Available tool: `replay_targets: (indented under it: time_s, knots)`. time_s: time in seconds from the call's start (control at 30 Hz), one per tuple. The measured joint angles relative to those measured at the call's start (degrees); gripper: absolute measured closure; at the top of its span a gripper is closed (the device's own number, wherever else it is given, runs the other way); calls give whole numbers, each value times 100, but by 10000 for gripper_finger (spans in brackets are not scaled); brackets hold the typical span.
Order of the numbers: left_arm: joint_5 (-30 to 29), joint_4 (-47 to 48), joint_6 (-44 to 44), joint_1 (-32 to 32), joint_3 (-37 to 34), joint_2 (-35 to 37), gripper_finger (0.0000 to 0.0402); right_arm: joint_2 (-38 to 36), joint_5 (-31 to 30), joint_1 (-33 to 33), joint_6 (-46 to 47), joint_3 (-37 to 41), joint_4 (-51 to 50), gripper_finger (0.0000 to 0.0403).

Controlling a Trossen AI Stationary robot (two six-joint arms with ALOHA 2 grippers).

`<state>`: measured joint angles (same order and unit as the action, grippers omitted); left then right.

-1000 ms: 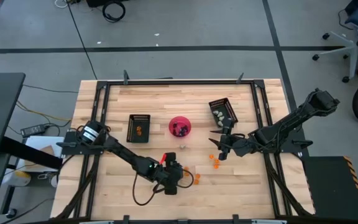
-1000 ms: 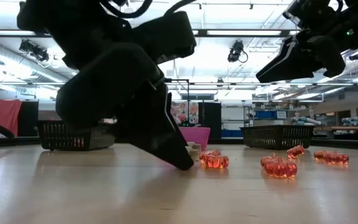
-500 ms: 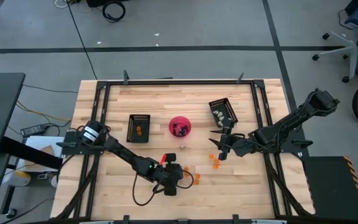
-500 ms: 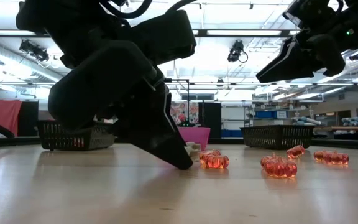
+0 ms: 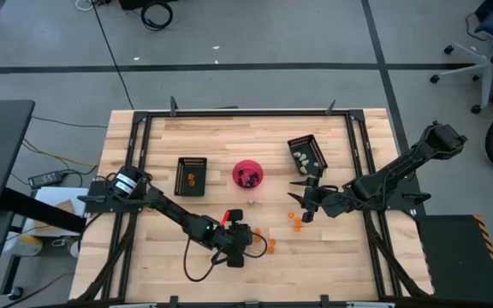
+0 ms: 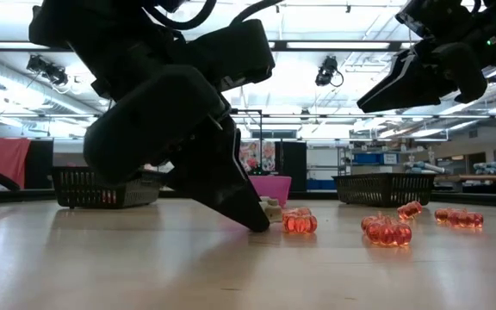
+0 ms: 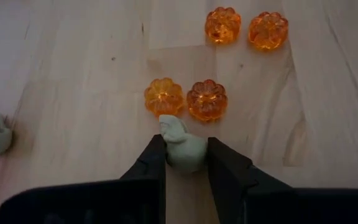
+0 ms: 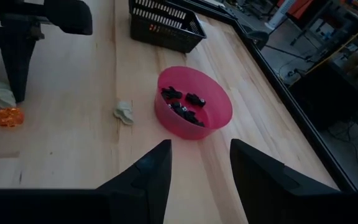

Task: Sort Halloween decoration
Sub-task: Put the bottom white skull toy into the right black bin

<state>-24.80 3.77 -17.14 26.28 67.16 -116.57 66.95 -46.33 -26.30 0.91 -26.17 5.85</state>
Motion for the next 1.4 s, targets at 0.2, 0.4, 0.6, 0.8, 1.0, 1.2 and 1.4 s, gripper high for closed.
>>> replay_targets:
  time_s: [0.2,0.4,0.6,0.8,1.0,1.2,1.4]
  knots:
    - [-211,70,345,-126,132,11,337,1,-89,-11,-4,0,6,236]
    - [-320,-15,800,-390,205,24,337,-87,-515,-188,-156,0,253,236]
    - [-351,-765,1443,-778,216,-17,338,-422,-978,-396,-396,0,423,236]
    - [-79,-1665,1885,-1158,220,-264,338,-779,-994,-457,-431,0,499,236]
    - [79,-2281,1849,-1545,220,-328,338,-1167,-998,-461,-674,0,495,236]
    - [110,-2877,1884,-1861,223,-326,338,-1411,-997,-461,-757,0,491,236]
    - [204,-3138,1888,-2192,435,-390,338,-1452,-1052,-461,-786,0,544,236]
